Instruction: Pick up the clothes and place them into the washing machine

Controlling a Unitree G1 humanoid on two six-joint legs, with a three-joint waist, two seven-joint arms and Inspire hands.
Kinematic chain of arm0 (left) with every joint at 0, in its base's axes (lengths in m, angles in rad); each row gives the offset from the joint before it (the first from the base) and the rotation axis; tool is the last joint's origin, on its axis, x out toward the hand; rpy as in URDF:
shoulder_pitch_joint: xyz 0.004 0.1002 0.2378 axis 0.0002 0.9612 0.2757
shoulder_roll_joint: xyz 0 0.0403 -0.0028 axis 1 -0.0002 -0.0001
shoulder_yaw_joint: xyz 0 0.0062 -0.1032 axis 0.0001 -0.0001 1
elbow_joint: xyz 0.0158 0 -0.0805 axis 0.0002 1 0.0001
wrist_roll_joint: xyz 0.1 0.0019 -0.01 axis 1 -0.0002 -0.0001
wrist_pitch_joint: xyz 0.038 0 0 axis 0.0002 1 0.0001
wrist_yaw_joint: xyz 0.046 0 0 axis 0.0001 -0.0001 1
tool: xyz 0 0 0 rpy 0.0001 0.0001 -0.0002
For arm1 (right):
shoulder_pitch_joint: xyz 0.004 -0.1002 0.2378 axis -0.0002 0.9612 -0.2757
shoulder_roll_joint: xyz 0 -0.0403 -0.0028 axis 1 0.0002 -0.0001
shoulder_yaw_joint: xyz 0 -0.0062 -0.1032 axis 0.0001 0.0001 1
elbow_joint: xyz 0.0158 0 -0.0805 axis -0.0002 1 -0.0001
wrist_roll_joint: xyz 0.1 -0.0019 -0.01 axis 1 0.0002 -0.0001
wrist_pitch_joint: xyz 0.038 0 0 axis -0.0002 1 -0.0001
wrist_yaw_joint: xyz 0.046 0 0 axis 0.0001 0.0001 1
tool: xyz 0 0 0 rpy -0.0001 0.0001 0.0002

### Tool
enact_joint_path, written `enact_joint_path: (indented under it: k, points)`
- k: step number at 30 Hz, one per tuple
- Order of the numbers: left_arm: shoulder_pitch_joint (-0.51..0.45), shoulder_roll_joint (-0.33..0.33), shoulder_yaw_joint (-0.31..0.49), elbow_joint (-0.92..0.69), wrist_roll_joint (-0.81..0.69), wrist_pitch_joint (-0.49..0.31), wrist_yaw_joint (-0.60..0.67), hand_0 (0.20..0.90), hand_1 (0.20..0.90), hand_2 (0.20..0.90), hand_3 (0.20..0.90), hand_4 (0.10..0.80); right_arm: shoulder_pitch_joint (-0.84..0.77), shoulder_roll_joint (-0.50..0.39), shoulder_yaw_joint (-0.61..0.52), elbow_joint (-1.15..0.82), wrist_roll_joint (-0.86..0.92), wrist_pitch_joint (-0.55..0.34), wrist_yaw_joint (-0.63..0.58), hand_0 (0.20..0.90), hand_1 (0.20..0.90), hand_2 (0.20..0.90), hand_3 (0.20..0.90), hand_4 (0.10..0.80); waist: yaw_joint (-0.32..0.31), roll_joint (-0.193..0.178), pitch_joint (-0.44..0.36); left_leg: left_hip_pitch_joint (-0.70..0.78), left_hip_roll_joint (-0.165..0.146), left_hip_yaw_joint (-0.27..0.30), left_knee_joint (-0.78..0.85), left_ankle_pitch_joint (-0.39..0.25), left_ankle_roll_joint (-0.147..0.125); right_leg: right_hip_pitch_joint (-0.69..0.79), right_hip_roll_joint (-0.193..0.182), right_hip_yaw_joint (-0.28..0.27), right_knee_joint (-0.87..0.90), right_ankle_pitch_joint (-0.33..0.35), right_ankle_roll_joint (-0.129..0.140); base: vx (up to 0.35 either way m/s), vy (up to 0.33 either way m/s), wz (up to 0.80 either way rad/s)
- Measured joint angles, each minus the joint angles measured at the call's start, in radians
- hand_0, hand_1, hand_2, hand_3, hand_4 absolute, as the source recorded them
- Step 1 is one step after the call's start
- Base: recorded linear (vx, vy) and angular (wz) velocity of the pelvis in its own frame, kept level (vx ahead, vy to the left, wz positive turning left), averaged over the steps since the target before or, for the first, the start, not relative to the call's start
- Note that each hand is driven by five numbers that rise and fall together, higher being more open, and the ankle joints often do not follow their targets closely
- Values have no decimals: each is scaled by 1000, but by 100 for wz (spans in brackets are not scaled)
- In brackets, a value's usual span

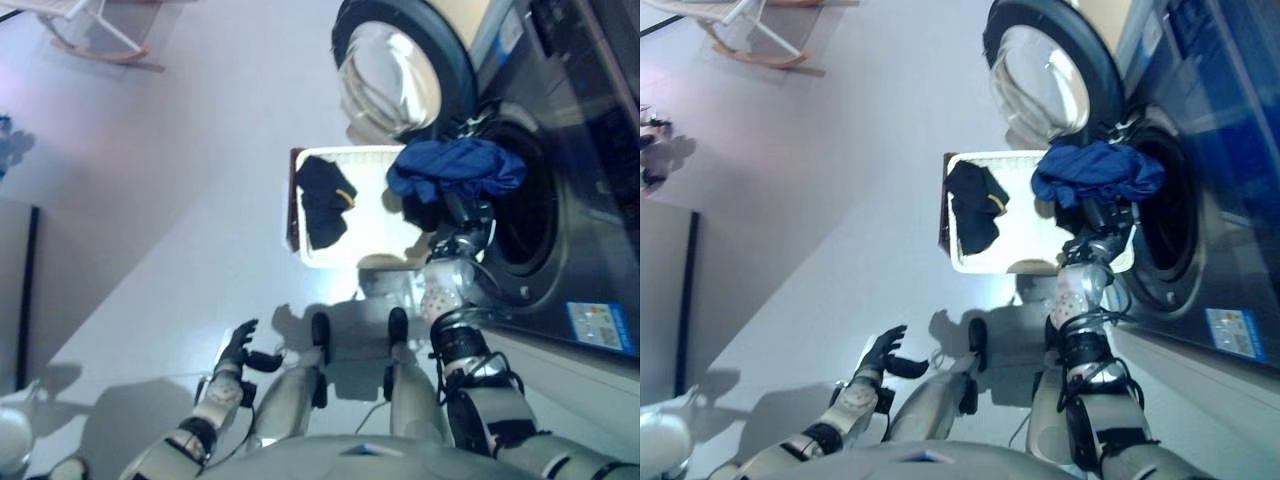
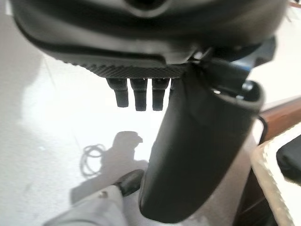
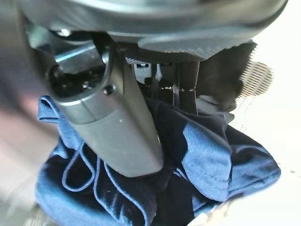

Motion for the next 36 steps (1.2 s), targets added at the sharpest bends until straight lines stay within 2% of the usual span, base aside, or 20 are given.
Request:
enact_joint_path:
  k: [2, 5, 12, 17, 23, 29, 36]
  points:
    - [-53, -6, -11, 1, -17, -4, 8, 900, 900, 900, 900, 800, -76, -7, -22, 4, 21, -36, -12, 300, 300, 300, 300, 400, 6, 4, 47, -85, -9, -3, 98, -32, -1, -83, -6, 8, 86, -20, -3, -124, 16, -3]
    - [-109, -7, -25, -1, -19, -7, 9, 900, 900, 900, 900, 800, -152, -31, -75, 6, 53, -75, -36, 300, 300, 300, 300, 400, 9, 6, 77, -180, -17, -15, 157, -35, 0, -180, -20, 5, 166, -46, -2, -38, 45, 19]
    - [-147, 1, -26, -22, -50, -27, 39, 900, 900, 900, 900, 800, -291, -86, -159, 29, 71, -152, -85, 300, 300, 300, 300, 400, 16, 9, 111, -327, -32, 3, 243, -43, 11, -332, -50, 21, 244, -47, -2, -43, 26, 2]
    - [-189, 2, -26, -43, -56, -32, 54, 900, 900, 900, 900, 800, -401, -141, -189, 77, 110, -168, -94, 300, 300, 300, 300, 400, 35, 15, 125, -420, -31, 18, 300, -54, 22, -422, -49, 43, 279, -42, 3, -6, 10, -2]
    - [-196, 2, -33, -72, -62, -30, 57, 900, 900, 900, 900, 800, -553, -208, -229, 226, 264, -193, -96, 300, 300, 300, 300, 400, 58, 19, 123, -448, -33, 31, 309, -58, 26, -460, -49, 64, 297, -42, 1, 34, 22, -4]
    - [-224, 2, -45, -123, -66, -46, 58, 900, 900, 900, 900, 800, -727, -381, -253, 390, 415, -212, -83, 300, 300, 300, 300, 400, 95, 28, 117, -480, -50, 23, 325, -59, 27, -504, -63, 72, 345, -57, 9, 6, 0, 8]
    - [-214, 4, -46, -150, -65, -52, 64, 900, 900, 900, 900, 800, -855, -644, -225, 525, 440, -195, -82, 300, 300, 300, 300, 400, 137, 77, 82, -512, -76, 15, 328, -60, 33, -551, -90, 72, 396, -86, 19, 66, -12, 13]
